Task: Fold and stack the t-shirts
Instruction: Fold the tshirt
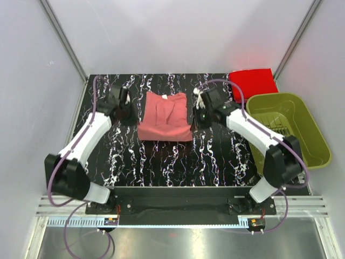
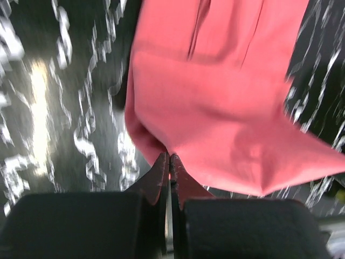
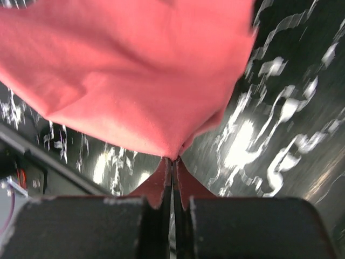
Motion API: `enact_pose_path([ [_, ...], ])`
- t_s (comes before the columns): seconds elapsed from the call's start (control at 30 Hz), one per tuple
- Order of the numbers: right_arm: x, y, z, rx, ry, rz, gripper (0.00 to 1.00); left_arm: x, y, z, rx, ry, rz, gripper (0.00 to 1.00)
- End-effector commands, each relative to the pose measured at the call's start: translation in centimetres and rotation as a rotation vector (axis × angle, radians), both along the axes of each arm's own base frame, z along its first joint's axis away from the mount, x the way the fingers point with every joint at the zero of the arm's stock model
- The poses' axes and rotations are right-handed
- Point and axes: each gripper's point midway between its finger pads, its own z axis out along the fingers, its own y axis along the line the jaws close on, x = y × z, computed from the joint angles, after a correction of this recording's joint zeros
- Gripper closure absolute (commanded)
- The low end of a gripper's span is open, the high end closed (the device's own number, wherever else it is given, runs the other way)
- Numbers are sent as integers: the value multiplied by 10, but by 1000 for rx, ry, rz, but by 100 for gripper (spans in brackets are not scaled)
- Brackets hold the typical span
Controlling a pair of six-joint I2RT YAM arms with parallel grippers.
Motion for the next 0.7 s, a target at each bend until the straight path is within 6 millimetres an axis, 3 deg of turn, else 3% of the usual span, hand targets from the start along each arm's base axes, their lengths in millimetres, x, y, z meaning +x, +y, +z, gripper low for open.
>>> enact_pose_path([
  [0.0, 41, -4, 26, -23, -95, 10, 100, 47, 13, 26, 22, -94, 31, 100],
  [0.07, 69, -1, 37, -23, -120, 3, 100, 75, 10, 41, 6, -132, 32, 100],
  [0.1, 80, 0, 29, -39, -109, 9, 100, 86, 12, 46, 11, -146, 30, 100],
  [0.13, 96, 4, 47, -18, -146, 3, 100, 106, 11, 57, 11, -174, 33, 100],
  [0.17, 105, 2, 51, -7, -150, -1, 100, 116, 10, 62, 4, -188, 31, 100],
  [0.2, 116, 4, 42, -17, -135, 2, 100, 127, 12, 66, 5, -203, 31, 100],
  [0.23, 130, 8, 59, 6, -180, -3, 100, 146, 10, 73, 2, -230, 30, 100],
  [0.27, 138, 10, 61, 17, -186, 0, 100, 157, 9, 78, -8, -257, 28, 100],
  [0.3, 151, 8, 50, 11, -172, -11, 100, 170, 11, 71, -6, -251, 32, 100],
  [0.33, 163, 11, 63, 30, -205, -16, 100, 181, 11, 81, -14, -289, 34, 100],
  [0.37, 171, 12, 62, 40, -207, -18, 100, 194, 10, 84, -24, -328, 33, 100],
  [0.4, 182, 11, 48, 38, -181, -33, 100, 207, 13, 75, -29, -331, 35, 100],
  [0.43, 193, 14, 57, 55, -214, -36, 100, 216, 13, 73, -42, -349, 31, 100],
  [0.47, 201, 15, 54, 66, -221, -37, 100, 231, 9, 77, -72, -405, 18, 100],
  [0.5, 212, 14, 39, 67, -209, -49, 100, 243, 12, 64, -93, -404, 31, 100],
  [0.57, 232, 19, 42, 105, -267, -50, 100, 263, 5, 64, -164, -463, 13, 100],
  [0.6, 242, 21, 29, 110, -271, -47, 100, 275, 9, 44, -174, -451, 22, 100],
  [0.67, 270, 22, 30, 142, -366, -69, 100, 300, 9, 47, -216, -528, 33, 100],
])
